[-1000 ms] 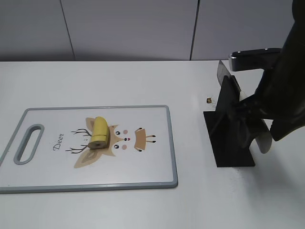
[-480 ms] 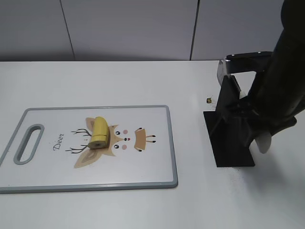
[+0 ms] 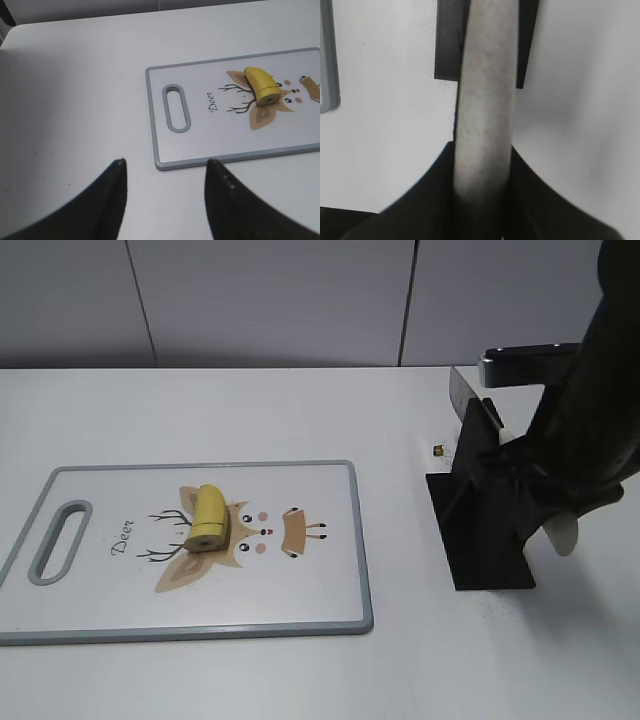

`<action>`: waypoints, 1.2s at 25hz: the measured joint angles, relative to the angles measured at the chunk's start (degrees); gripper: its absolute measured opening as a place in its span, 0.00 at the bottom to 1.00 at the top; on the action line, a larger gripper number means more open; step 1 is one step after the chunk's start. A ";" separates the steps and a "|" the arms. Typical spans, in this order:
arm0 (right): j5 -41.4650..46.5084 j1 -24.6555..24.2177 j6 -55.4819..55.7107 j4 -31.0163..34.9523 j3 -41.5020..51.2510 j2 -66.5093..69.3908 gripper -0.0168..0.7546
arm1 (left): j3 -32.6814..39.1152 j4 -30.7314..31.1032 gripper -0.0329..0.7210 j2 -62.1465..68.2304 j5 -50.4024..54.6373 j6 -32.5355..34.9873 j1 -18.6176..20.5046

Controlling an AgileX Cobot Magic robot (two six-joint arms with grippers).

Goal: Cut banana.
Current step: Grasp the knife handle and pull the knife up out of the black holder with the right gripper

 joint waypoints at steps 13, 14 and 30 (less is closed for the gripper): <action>0.45 -0.07 1.41 -0.03 0.00 -9.04 0.24 | 0.00 0.00 0.69 0.00 0.00 0.00 0.00; 0.45 -0.07 1.47 -0.10 0.00 -9.59 0.24 | 0.00 0.00 0.69 0.00 0.00 0.00 0.00; -0.07 -0.01 1.33 -0.25 0.00 -22.34 0.23 | 0.00 0.00 0.69 0.00 0.00 0.00 0.00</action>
